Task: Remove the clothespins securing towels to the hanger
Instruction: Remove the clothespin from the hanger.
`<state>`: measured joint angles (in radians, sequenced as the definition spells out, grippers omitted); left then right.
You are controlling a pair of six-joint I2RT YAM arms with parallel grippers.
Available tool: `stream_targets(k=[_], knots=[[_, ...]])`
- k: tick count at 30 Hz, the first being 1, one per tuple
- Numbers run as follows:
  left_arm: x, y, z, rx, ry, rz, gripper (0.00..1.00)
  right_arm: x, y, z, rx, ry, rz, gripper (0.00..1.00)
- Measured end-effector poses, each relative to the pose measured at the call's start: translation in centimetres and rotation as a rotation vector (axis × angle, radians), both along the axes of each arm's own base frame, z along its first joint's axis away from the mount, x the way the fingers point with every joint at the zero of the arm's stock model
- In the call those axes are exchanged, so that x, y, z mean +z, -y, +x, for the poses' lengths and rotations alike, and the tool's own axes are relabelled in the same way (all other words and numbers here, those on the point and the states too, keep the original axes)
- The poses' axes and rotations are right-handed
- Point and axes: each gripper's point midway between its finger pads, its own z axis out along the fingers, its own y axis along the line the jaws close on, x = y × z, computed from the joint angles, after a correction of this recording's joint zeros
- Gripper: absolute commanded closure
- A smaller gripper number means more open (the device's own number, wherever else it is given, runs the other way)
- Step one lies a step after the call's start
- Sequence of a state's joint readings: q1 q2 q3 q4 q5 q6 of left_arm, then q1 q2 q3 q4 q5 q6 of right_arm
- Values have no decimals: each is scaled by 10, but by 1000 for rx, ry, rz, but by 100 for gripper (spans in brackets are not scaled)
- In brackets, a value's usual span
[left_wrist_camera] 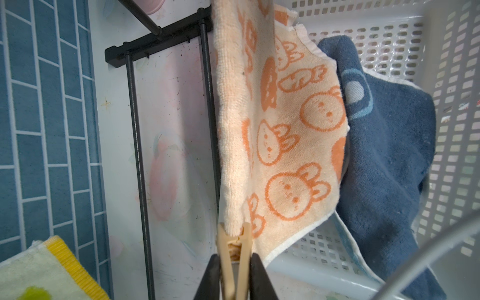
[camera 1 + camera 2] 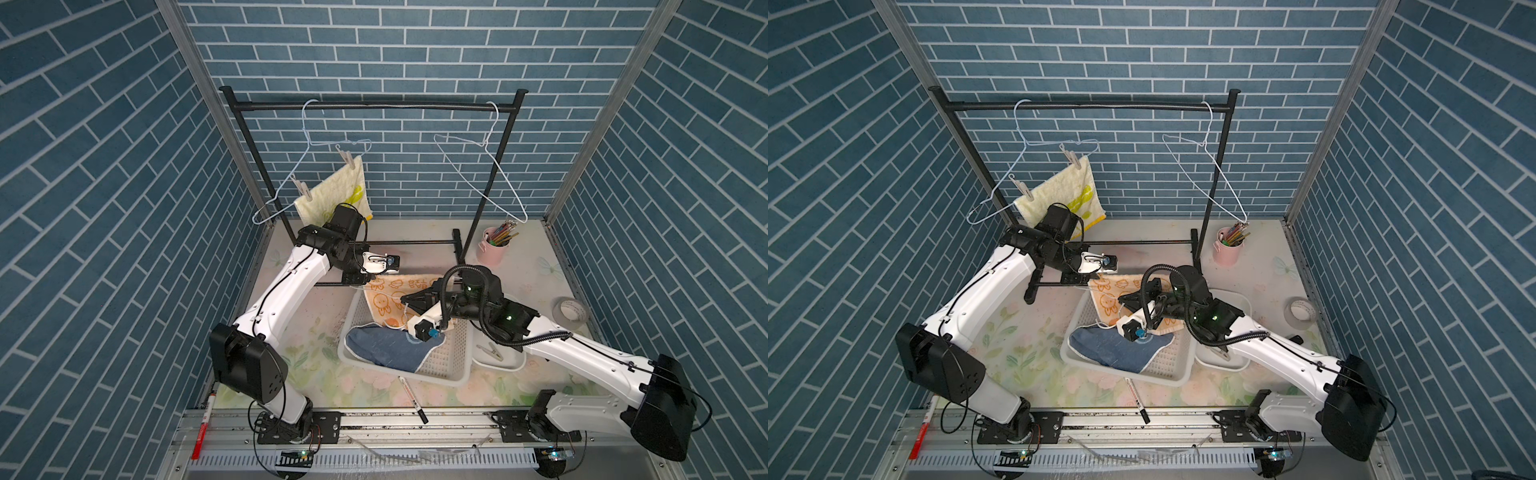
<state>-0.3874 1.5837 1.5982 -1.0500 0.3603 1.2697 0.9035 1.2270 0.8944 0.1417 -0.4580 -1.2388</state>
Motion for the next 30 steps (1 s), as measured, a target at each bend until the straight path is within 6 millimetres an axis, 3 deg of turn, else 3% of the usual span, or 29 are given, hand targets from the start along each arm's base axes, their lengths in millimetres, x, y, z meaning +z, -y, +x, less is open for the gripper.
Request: stream_targets(k=[7, 15, 22, 27, 30], knots=[[5, 1, -3, -5, 14, -8, 87, -3, 0, 3, -13, -2, -8, 100], [39, -4, -17, 28, 118, -76, 93, -12, -1, 7, -36, -21, -27, 100], [76, -11, -34, 153, 246, -236, 98, -54, 2, -9, -37, -113, -94, 100], [86, -14, -48, 246, 260, -374, 99, -77, 9, -22, -59, -184, -135, 60], [89, -13, -56, 281, 251, -458, 98, -83, 19, -30, -80, -208, -161, 47]])
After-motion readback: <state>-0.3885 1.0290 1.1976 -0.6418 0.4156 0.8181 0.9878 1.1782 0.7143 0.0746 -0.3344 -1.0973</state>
